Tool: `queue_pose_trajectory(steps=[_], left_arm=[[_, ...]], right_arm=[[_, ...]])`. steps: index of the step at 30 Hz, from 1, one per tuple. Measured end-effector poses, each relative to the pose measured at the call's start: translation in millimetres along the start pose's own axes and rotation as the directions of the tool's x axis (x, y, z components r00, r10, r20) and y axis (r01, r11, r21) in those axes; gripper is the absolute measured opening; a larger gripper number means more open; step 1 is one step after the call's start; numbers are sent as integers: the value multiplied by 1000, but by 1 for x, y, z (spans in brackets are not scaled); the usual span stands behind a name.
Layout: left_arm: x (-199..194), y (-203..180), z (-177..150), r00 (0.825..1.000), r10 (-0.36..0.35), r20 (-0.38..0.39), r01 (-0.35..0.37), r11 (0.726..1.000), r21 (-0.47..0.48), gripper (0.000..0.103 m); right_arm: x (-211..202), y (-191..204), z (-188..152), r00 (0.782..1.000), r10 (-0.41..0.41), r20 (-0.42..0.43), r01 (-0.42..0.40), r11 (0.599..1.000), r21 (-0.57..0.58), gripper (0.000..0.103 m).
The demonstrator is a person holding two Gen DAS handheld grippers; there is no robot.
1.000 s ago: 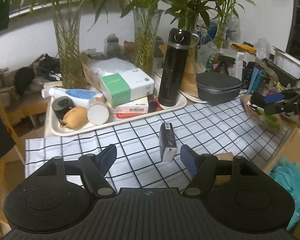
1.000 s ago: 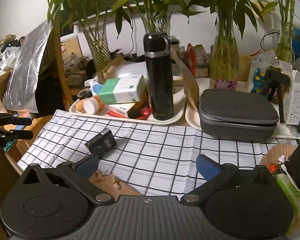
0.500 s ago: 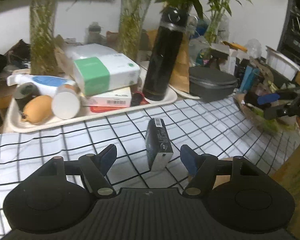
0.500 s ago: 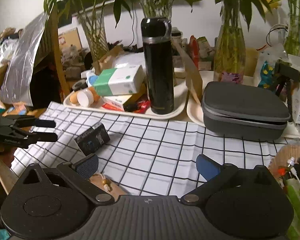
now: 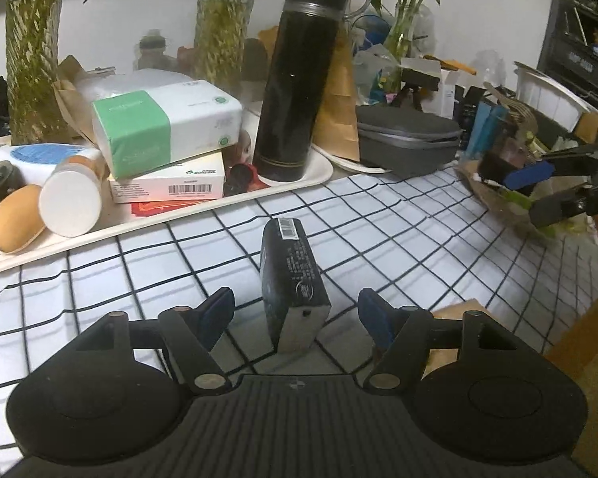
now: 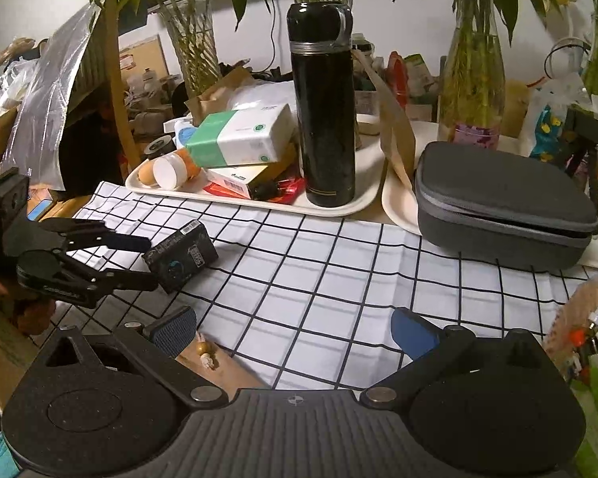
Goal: Organize soft objects
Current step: 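Close the left gripper on the black box while the right grips the burlap pouch, then lift the burlap pouch with the right gripper while the left holds the black box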
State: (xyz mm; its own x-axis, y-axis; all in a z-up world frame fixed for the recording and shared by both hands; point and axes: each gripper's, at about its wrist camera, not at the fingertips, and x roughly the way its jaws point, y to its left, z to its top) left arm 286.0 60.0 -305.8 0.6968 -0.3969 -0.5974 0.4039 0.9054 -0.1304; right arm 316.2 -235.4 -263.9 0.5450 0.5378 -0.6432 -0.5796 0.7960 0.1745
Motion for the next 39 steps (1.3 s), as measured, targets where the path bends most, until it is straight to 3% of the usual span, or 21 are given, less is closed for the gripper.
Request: queue_pose_trajectory(steps=[4, 5, 6, 7, 13, 22, 26, 33, 34, 36, 39], left_arm=[[12, 4, -1, 1000, 12, -13, -13, 1000, -27, 52], [14, 4, -2, 1000, 18, -12, -18, 999, -33, 44], [16, 4, -3, 1000, 22, -16, -22, 999, -34, 30], [18, 3, -4, 999, 34, -30, -35, 999, -32, 26], [9, 3, -2, 998, 60, -7, -61, 998, -36, 25], [-6, 6, 1, 998, 65, 24, -63, 996, -67, 24], [-11, 9, 4, 996, 75, 39, -71, 994, -85, 24], [-19, 11, 6, 995, 87, 58, -82, 993, -89, 24], [-19, 11, 6, 994, 87, 59, -82, 993, -88, 24], [-19, 11, 6, 994, 86, 60, -81, 993, -87, 24], [-20, 12, 6, 994, 88, 62, -83, 993, -86, 24]], right_arm=[[1, -1, 0, 1000, 5, 15, -5, 1000, -2, 103], [1, -2, 0, 1000, 9, 18, -9, 1000, 0, 103], [1, -2, 0, 1000, 12, 22, -12, 1000, -1, 103], [2, -2, 0, 1000, 16, 25, -15, 1000, -7, 103], [11, 6, -1, 998, 64, 18, -62, 994, -94, 103], [47, -3, -2, 980, 159, -121, -174, 976, -127, 101], [60, 1, -7, 959, 218, -179, -247, 956, -160, 80], [79, 24, -22, 923, 224, -313, -322, 896, -306, 39], [79, 24, -24, 926, 222, -306, -320, 891, -322, 34], [78, 23, -23, 931, 212, -298, -307, 894, -325, 5], [78, 20, -23, 933, 203, -296, -296, 902, -313, 4]])
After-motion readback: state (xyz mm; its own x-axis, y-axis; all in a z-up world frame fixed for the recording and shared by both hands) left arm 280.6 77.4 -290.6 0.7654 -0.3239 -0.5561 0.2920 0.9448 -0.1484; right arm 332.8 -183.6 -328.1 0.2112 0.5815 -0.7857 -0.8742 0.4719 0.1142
